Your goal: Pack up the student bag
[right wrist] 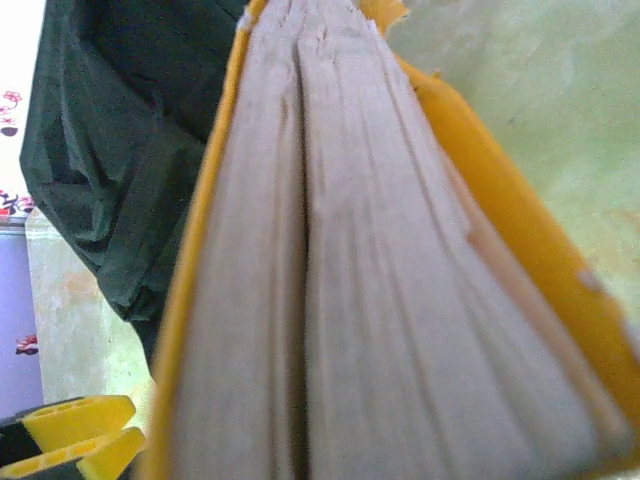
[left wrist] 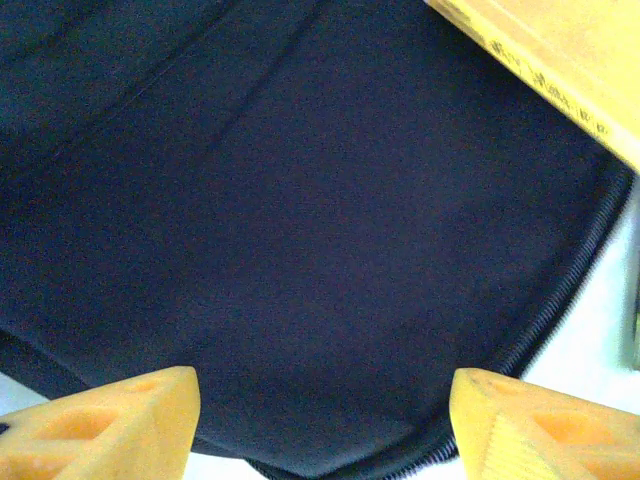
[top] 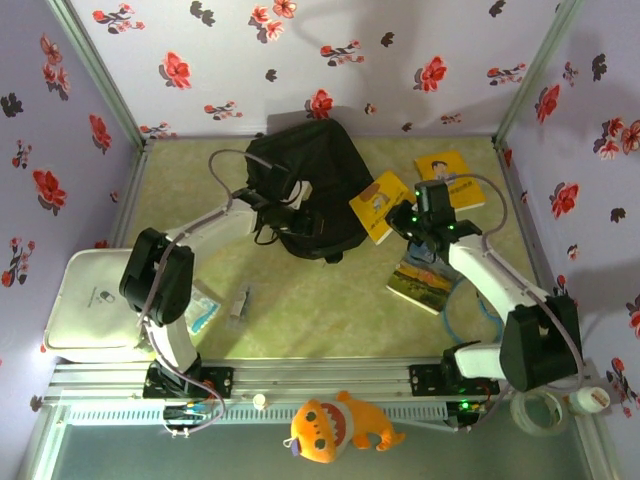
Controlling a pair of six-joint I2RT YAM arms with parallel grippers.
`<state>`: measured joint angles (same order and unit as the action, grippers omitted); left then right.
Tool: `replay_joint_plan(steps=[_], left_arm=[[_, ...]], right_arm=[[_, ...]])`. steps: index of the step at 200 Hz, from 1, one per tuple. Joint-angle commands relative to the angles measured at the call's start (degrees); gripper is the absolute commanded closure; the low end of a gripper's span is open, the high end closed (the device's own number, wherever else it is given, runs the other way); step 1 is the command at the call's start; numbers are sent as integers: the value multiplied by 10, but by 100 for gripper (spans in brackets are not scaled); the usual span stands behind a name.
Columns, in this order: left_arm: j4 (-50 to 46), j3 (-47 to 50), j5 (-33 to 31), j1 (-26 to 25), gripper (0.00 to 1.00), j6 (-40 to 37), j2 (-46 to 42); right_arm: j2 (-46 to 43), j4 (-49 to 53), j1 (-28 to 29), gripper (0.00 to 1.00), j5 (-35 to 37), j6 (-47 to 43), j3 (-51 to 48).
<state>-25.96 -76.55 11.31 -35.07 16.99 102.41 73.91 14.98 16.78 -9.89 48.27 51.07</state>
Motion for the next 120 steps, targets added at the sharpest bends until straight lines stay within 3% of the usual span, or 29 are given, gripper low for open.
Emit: replay_joint_plan(steps=[1, 70, 89, 120], left_arm=[[-60, -20, 2, -13, 33, -186, -14], [-158, -99, 61, -20, 41, -340, 55], [-192, -126, 78, -22, 41, -358, 81], [-212, -155, 56, -25, 42, -359, 117]], right_arm=[[-39, 19, -17, 92, 11, -28, 25], [-64, 31, -44, 91, 0, -20, 6], [-63, 30, -45, 91, -3, -19, 7], [-63, 27, -47, 91, -8, -12, 7]])
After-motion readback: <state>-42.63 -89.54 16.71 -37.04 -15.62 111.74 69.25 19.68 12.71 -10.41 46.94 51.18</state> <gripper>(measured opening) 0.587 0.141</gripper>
